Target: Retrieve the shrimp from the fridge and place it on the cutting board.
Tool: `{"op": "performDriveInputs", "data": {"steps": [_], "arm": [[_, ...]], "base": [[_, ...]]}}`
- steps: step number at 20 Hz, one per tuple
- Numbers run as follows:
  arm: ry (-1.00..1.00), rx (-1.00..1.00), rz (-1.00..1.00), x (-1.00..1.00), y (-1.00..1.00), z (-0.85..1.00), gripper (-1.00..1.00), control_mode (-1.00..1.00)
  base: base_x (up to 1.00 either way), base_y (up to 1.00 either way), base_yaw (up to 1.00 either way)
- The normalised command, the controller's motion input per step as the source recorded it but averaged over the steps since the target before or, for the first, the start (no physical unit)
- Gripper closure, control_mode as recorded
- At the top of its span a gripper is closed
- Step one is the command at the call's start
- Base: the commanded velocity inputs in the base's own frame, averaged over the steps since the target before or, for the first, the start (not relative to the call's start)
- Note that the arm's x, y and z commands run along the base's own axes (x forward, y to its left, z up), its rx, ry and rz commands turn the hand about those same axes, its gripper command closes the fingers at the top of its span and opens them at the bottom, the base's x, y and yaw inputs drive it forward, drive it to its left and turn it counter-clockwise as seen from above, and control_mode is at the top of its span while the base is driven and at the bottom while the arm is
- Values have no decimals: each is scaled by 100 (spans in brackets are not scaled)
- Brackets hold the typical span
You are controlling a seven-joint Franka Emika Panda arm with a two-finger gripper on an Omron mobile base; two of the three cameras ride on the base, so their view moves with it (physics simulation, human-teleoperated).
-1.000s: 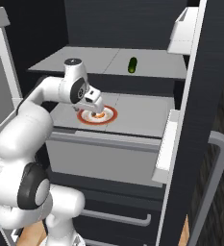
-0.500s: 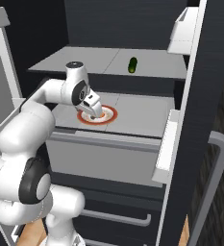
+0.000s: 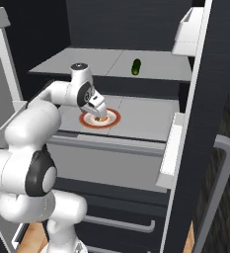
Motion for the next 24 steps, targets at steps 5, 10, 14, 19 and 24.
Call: {"op": "performDriveInputs", "data": {"steps": [5, 10, 14, 19, 24], "arm": [[0, -3, 0, 49, 0, -16, -100, -100], [1, -3, 0, 48, 0, -23, -100, -100], [0, -1, 0, 41, 0, -20, -100, -100], [1, 0, 0, 31, 0, -28, -100, -100], [6, 0, 0, 0, -1, -39, -100, -100]], "base": [[0, 0, 0], [0, 0, 0], [0, 0, 0], [0, 0, 0], [0, 0, 0]]}}
